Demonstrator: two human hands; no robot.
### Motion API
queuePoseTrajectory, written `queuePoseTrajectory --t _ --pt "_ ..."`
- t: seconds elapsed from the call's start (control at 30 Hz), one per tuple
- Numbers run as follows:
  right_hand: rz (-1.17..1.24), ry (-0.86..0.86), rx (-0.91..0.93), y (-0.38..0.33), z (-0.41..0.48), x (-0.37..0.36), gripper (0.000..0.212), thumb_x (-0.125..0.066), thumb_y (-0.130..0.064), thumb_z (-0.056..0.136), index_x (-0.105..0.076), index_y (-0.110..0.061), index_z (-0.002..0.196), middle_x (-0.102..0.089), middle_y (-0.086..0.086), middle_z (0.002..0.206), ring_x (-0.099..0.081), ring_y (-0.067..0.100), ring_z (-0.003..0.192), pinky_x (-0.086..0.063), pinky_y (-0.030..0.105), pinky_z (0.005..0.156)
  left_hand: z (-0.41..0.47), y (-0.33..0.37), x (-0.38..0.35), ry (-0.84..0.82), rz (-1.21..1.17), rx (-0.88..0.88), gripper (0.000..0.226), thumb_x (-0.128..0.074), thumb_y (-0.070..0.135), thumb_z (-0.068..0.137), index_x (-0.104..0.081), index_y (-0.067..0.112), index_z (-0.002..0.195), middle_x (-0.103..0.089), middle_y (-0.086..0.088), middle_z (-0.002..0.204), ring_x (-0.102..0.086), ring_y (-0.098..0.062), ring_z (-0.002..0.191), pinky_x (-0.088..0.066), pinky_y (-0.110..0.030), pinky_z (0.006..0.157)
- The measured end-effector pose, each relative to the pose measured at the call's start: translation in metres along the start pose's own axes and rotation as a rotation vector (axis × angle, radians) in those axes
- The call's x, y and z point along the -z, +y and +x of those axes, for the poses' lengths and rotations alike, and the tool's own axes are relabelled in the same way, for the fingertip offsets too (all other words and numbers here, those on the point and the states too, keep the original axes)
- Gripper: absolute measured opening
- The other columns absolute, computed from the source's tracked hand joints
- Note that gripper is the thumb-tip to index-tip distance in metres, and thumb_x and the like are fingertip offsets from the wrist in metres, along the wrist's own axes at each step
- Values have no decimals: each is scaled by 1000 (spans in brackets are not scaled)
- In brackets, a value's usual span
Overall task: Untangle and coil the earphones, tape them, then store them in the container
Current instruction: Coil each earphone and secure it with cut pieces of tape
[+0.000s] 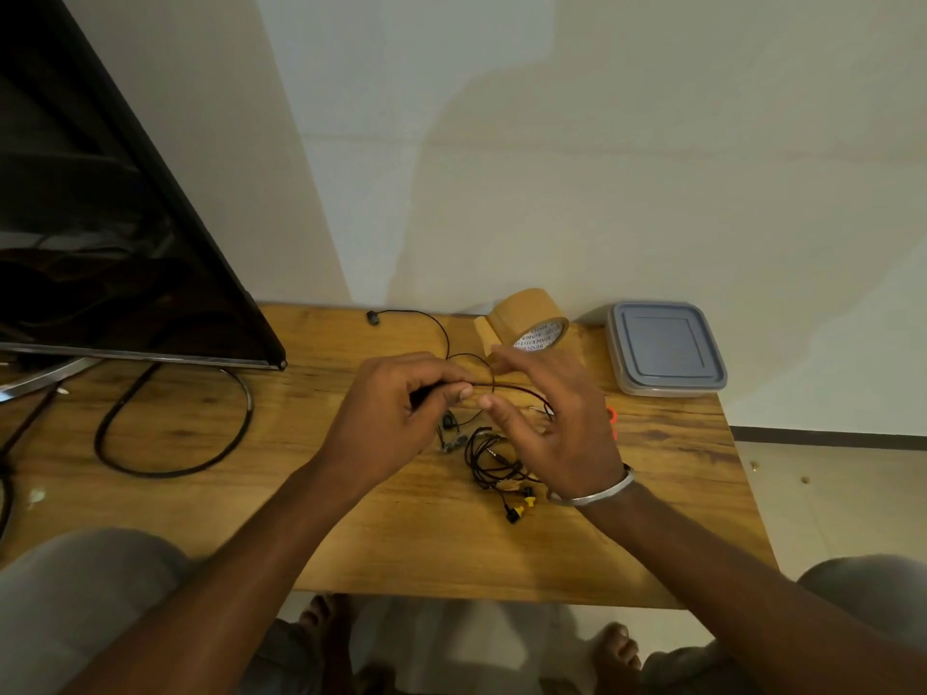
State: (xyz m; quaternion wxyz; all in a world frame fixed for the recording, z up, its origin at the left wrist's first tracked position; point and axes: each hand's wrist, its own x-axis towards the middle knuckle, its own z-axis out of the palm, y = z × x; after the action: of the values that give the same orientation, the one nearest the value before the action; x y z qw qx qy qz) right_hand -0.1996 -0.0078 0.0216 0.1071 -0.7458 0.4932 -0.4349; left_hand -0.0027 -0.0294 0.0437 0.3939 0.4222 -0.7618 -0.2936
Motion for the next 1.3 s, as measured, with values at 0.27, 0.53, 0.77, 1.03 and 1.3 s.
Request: queuePoseTrajectory --t 0.27,0.53,0.77,1.03,1.3 --pt "73 147 -91 0 1 4 6 -67 -20 91 -69 -18 97 -64 -14 94 -61 10 94 -51 47 77 3 -8 9 94 16 31 11 -72 8 88 -78 15 95 -73 9 83 -69 -5 75 -56 -25 65" --pt "-61 -28 39 -2 -2 0 29 -74 -28 89 -68 -19 116 -69 -8 101 -61 12 98 -47 45 85 0 0 -1 -53 60 -58 14 -68 16 90 -78 13 99 -72 13 82 -64 1 70 -48 -15 61" --pt "22 136 -69 1 3 3 9 -67 -15 92 -66 -14 100 -62 -9 95 -59 13 90 -49 43 75 2 -5 6 63 49 2 13 -72 10 88 -77 15 98 -72 13 83 -68 -2 76 -54 -21 65" --pt "-76 4 38 -3 -2 1 5 -74 -20 89 -74 -19 93 -68 -11 86 -58 11 86 -46 46 84 0 0 -3 -57 129 -62 13 -69 18 90 -78 17 100 -67 20 83 -59 10 72 -45 -11 65" --pt "30 77 -122 -4 4 4 47 -68 -36 91 -57 -15 131 -65 -3 115 -61 15 106 -50 45 87 2 -5 6 78 100 7 10 -66 9 93 -75 13 96 -71 10 83 -66 -1 76 -53 -21 65"
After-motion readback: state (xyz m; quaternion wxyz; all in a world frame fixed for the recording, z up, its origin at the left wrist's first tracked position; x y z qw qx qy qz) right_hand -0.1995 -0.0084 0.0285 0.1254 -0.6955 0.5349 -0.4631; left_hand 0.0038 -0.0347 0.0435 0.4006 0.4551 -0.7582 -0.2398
